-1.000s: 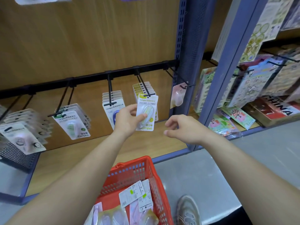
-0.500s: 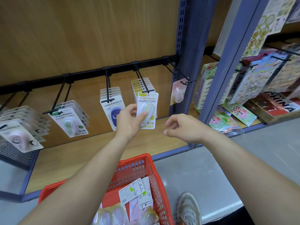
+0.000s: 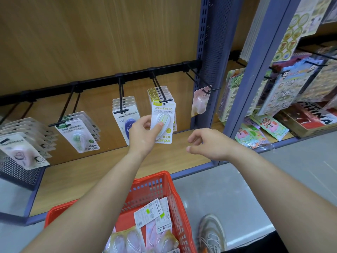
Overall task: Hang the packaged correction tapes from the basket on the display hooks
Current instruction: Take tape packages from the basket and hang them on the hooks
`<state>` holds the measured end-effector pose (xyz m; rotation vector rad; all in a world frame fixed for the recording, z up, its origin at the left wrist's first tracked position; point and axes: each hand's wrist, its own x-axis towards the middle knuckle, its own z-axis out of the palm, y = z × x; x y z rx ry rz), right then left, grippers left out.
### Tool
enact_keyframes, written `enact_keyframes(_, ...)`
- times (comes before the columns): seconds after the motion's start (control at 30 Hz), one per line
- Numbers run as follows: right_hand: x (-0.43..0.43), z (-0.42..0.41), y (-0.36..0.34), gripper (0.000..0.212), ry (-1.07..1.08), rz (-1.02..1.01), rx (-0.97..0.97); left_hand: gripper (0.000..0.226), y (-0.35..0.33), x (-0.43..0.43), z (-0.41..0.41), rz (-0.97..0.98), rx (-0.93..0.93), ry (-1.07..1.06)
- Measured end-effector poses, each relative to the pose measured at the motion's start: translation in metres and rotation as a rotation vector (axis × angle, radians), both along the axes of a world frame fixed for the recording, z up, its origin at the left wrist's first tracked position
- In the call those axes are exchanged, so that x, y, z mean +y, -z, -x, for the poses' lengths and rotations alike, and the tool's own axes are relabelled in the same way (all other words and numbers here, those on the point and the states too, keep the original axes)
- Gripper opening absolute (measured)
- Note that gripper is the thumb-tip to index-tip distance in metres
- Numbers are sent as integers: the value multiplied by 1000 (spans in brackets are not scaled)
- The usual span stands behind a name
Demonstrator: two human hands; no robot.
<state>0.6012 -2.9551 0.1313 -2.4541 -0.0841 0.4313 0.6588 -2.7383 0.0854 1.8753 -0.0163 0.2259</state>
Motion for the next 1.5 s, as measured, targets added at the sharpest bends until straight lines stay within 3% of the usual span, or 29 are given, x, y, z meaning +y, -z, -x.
enact_keyframes(0.3, 11, -3, 6, 33, -26, 77, 8, 26, -9, -4, -22, -85, 130, -59)
enact_keyframes(0.43, 29, 3, 13, 36, -69, 154, 8, 70, -10, 10, 7, -142, 209, 40)
enact_keyframes(0.47, 35, 7, 16, 38, -84, 173, 5, 69, -8, 20, 22, -158, 219, 58)
enact_keyframes(0.63, 78, 42, 62, 35, -243, 314, 35, 19, 43, 107, 109, -352, 367, 154)
enact_keyframes(0.73, 111, 63, 109, 34, -366, 331, 103, 20, 94, 161, 150, -455, 549, 135)
enact_keyframes(0.83, 139, 80, 170, 46, -382, 312, 209, 23, 146, 197, 186, -499, 739, 116)
enact_keyframes(1.13, 180, 96, 303, 67, 103, 197, 399, 50, 256, 204, 204, -432, 882, 206)
enact_keyframes(1.37, 186, 105, 346, 63, 319, 28, 332, 66, 304, 177, 158, -317, 858, 205)
enact_keyframes(1.5, 188, 97, 360, 75, 455, -91, 294, 69, 324, 165, 145, -368, 838, 192)
